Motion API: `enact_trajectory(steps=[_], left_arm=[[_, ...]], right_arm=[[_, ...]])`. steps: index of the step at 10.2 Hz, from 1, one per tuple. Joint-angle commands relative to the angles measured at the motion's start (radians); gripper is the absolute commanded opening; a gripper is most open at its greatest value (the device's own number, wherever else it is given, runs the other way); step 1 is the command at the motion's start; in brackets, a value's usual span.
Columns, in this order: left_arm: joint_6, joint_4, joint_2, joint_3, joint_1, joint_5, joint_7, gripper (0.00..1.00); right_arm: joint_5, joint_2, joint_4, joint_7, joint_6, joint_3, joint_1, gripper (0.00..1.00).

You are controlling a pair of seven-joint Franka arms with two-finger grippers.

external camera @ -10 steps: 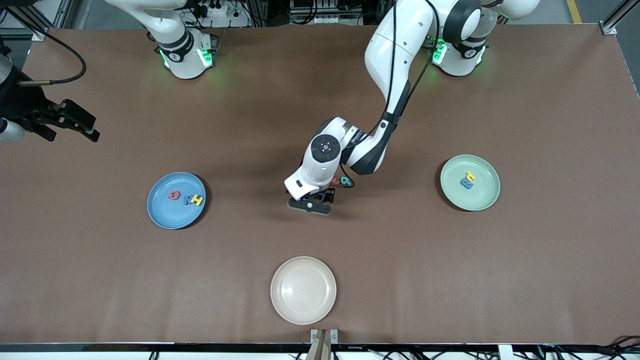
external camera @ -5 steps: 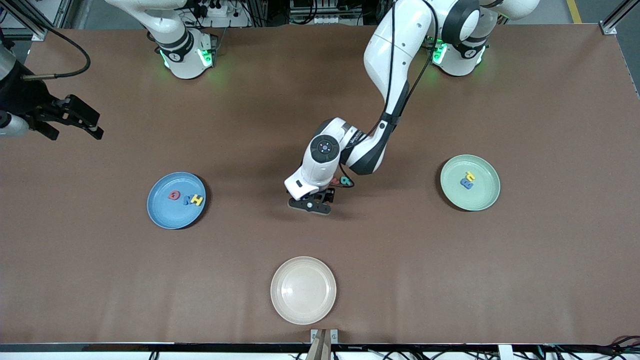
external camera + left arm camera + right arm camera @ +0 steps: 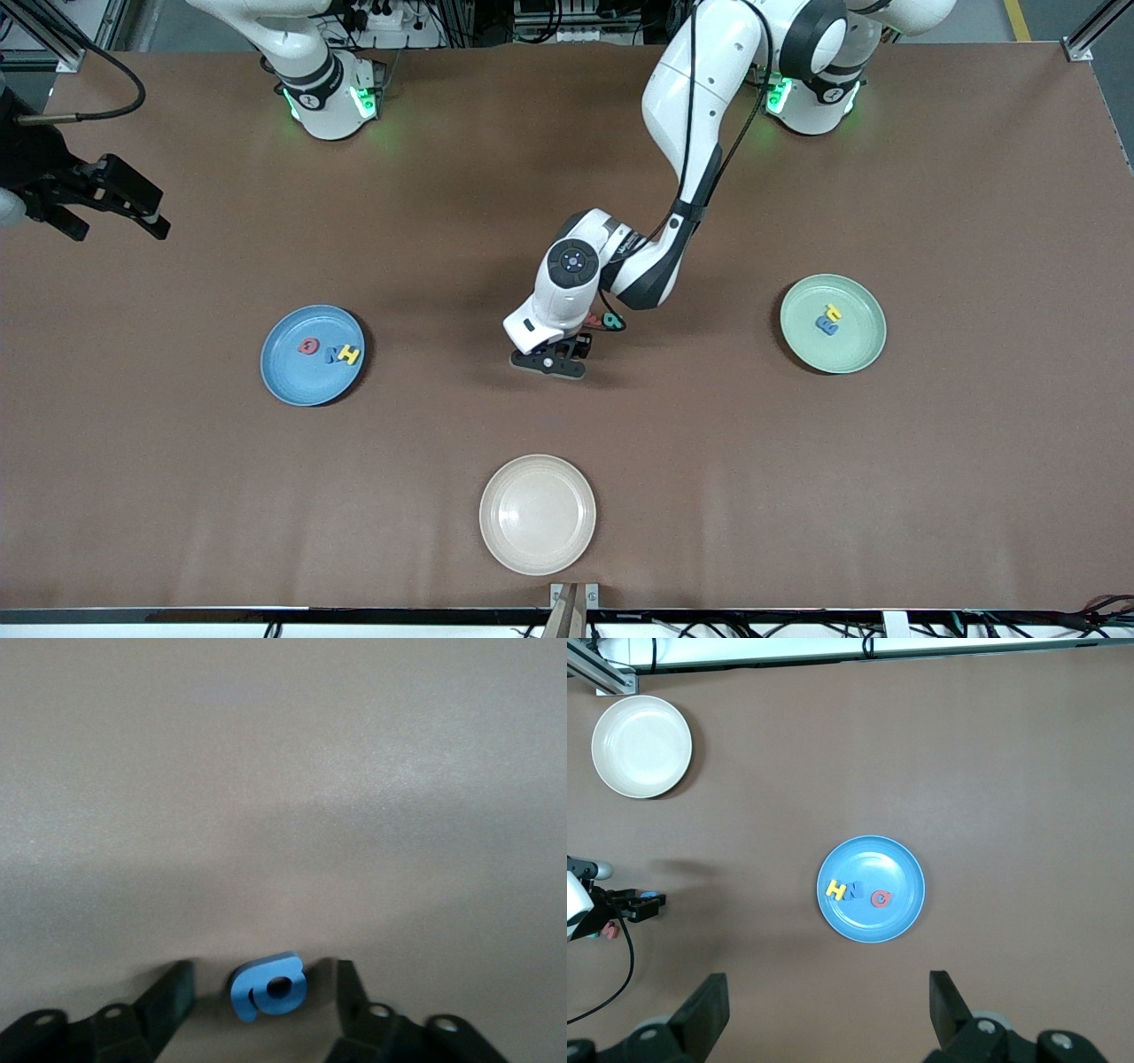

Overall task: Sort uppercase to blue plate, lowercase to green plate
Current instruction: 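Grasp the blue a with the left gripper and lift it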

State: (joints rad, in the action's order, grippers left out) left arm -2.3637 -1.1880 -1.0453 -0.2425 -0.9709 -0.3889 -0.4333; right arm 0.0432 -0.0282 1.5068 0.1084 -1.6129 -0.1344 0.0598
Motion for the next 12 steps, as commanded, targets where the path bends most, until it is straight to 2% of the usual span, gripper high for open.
enact_trajectory(steps=[1,5,9,11,12], left_arm=[[-0.008,0.034,-0.033,-0.014,-0.014,0.016,-0.035,0.62],[-0.018,0.034,-0.048,-0.017,-0.015,0.018,-0.033,0.57],[-0.017,0.034,-0.048,-0.017,-0.015,0.019,-0.031,0.45],[-0.014,0.034,-0.045,-0.017,-0.015,0.021,-0.030,0.37],[-0.009,0.034,-0.044,-0.017,-0.015,0.021,-0.030,0.35]], right_arm=[[0.012,-0.010,-0.014,-0.007,0.016,-0.001,0.006,1.00],[0.015,-0.009,-0.016,-0.009,0.011,-0.004,0.005,1.00],[0.012,0.007,-0.014,-0.010,0.004,-0.007,-0.002,1.00],[0.010,0.002,-0.014,-0.013,0.014,0.016,0.000,1.00],[0.012,-0.001,-0.014,-0.042,0.016,0.050,0.000,1.00]])
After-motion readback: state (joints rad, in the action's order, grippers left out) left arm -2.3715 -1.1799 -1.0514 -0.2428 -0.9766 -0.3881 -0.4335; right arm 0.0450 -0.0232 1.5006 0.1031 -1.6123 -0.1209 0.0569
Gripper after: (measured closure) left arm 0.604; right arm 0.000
